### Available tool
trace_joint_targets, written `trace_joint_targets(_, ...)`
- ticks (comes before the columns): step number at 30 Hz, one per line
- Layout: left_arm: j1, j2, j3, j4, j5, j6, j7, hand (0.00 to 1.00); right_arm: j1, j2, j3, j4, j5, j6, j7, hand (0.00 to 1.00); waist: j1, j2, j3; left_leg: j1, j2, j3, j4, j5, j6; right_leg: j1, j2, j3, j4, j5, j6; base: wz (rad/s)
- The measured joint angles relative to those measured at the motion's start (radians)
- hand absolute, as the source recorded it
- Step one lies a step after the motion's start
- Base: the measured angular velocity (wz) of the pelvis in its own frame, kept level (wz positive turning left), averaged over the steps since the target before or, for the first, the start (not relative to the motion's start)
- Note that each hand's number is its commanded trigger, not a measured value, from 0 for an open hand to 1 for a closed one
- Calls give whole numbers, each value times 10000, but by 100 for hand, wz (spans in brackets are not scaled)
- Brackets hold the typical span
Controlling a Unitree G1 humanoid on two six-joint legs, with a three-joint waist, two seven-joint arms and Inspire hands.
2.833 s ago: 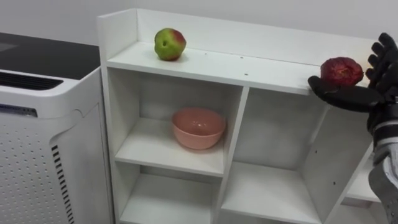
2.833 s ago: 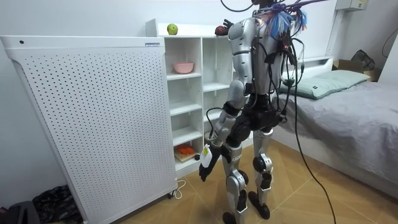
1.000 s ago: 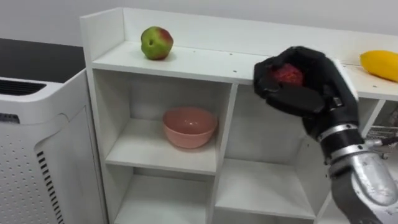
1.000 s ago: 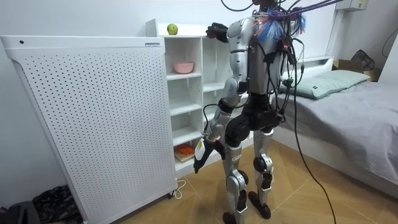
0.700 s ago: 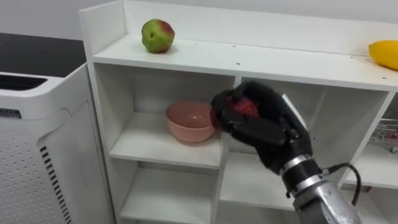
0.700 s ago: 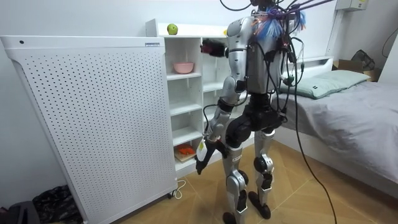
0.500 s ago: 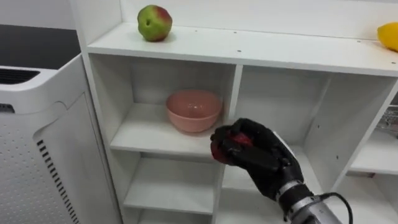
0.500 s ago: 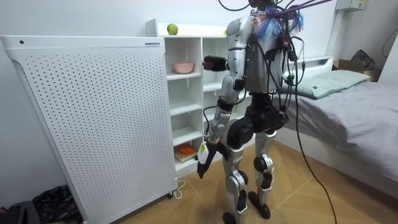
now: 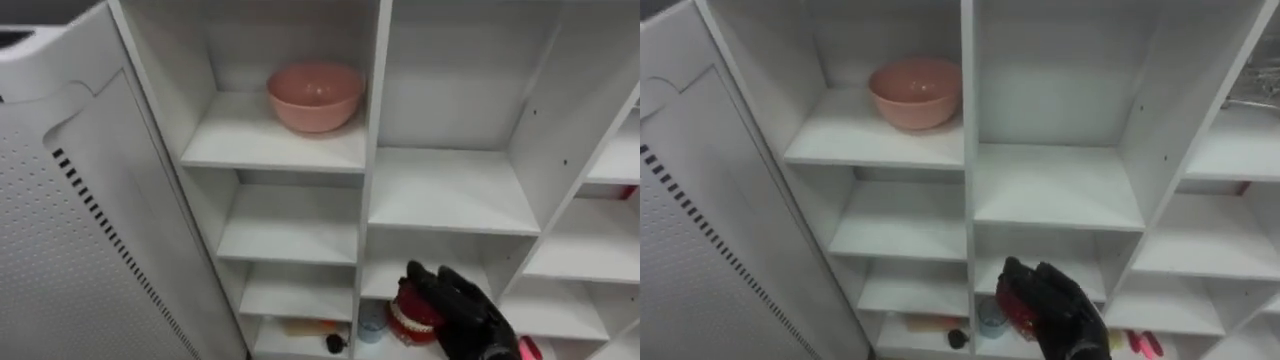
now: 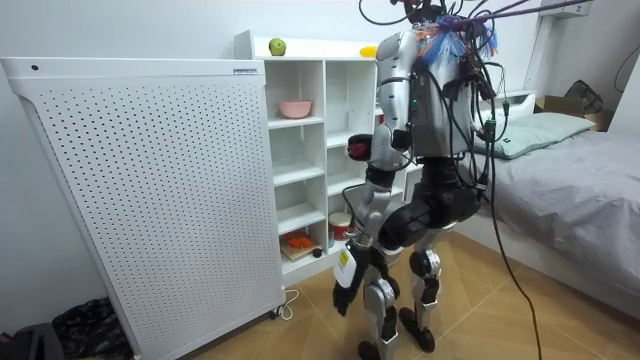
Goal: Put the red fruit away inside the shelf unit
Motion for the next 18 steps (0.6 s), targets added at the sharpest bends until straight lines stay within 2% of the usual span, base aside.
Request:
trace_joint_targets(2, -1, 21, -78, -18, -154, 8, -1, 0, -420, -39, -84, 418, 695, 0, -34, 100, -15, 0, 3, -419, 10, 6, 287, -3, -1, -414, -5, 23, 288, -58, -44, 2)
trace_joint_targets(4, -32, 38, -153, -59, -301, -62, 5, 0, -964, -177, -318, 845, 1485, -3, -98, 100, 27, -56, 38, -866, -40, -9, 586, -35, -21, -924, -157, 20, 730, -169, -118, 7)
trace_joint_targets(7, -15, 54, -304, -214, -435, -88, 0, 0, -1584, -371, -641, 1467, 2665, -132, -144, 100, 81, -63, 62, -1519, -26, -98, 1028, -120, -59, -1514, -159, 13, 1096, -235, -173, 8)
trace_joint_targets(14, 7, 100, -541, -1075, -765, 142, -3, 0, -2071, -896, -964, 1826, 4287, -215, -333, 100, 555, 1, 71, -3095, 66, -191, 2081, -306, -85, -2945, -181, -36, 1904, -315, -304, 1)
trace_joint_targets(16, 0, 127, -550, -1179, -925, 142, -4, 0, -2304, -975, -1155, 2250, 4634, -190, -346, 100, 586, 103, 83, -3496, 31, -227, 2423, -386, -59, -3299, -340, -136, 2312, -479, -337, 17)
trace_joint_targets(18, 26, 237, -644, -1255, -1005, 195, -3, 0, -2398, -1034, -1186, 2279, 4871, -181, -365, 100, 630, 176, 72, -3795, 56, -223, 2626, -431, -59, -3576, -372, -170, 2492, -531, -368, 10)
